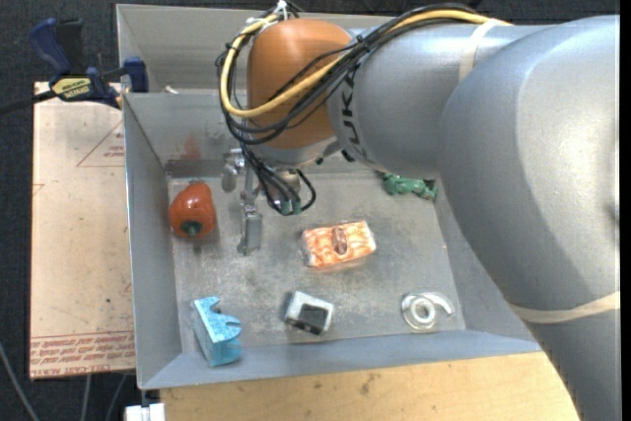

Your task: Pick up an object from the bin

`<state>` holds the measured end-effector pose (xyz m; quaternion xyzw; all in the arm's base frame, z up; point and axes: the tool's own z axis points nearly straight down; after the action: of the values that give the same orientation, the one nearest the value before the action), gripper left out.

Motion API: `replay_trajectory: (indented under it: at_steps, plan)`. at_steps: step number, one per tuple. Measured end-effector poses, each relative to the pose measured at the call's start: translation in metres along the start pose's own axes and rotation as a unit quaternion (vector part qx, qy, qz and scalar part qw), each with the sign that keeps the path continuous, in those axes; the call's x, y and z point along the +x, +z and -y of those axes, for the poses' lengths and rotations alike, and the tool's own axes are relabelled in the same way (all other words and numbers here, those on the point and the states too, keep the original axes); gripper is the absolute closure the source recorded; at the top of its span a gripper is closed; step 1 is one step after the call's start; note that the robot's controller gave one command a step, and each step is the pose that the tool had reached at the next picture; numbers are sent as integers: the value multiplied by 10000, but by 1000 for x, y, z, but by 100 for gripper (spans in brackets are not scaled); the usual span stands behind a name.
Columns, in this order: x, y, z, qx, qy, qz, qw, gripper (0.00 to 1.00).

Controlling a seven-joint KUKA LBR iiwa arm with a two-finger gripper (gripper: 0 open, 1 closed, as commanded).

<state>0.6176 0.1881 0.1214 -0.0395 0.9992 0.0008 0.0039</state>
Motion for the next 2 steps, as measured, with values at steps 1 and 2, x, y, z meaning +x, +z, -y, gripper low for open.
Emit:
replay_trajectory:
  at_steps: [1,2]
  plan:
    - [18,45,-32,2,-622,-28,9981,0]
    - [-4,49,-38,-7,-1075,-27,9942,0]
